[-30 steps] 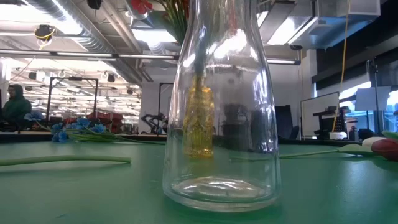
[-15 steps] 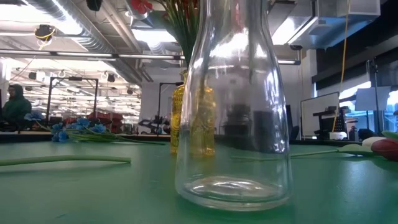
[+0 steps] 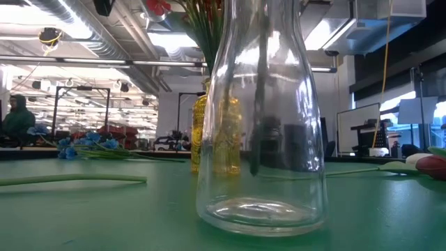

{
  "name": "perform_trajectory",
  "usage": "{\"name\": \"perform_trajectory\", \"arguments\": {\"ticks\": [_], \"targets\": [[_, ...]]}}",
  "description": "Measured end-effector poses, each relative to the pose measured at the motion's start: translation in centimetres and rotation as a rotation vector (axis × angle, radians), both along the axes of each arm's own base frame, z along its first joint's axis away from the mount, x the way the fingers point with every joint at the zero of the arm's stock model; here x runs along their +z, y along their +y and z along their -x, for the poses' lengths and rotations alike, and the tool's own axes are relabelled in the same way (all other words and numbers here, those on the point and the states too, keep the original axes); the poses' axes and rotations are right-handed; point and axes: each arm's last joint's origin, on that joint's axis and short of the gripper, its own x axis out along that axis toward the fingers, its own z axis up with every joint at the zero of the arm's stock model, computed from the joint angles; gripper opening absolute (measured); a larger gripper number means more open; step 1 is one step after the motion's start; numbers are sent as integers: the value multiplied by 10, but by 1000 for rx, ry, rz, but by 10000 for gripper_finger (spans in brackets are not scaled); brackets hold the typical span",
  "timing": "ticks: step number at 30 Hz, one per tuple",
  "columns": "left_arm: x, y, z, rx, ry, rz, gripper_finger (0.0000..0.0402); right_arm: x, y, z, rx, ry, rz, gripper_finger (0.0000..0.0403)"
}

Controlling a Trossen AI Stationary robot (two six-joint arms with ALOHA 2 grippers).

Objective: Sort flowers into vase by color
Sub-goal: Put the right blue flowers into the transparent vase, then put the dark red tulip into the yellow vase

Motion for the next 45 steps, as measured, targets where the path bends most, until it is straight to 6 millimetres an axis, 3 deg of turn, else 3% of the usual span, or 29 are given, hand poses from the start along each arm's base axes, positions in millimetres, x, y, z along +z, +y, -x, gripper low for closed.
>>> {"name": "perform_trajectory", "arguments": {"ticks": [18,31,38,45], "targets": [[-2,0,0,1,15,-4,135,-16,-8,13,-19,285,-35,349],[-3,0,0,3,24,4,135,-6,-25,40,-31,479,-94,349],[-4,0,1,3,38,-1,135,-2,-41,61,-114,601,-93,349],[-6,1,1,4,55,-9,135,-7,-61,80,-379,699,-13,349]]}}
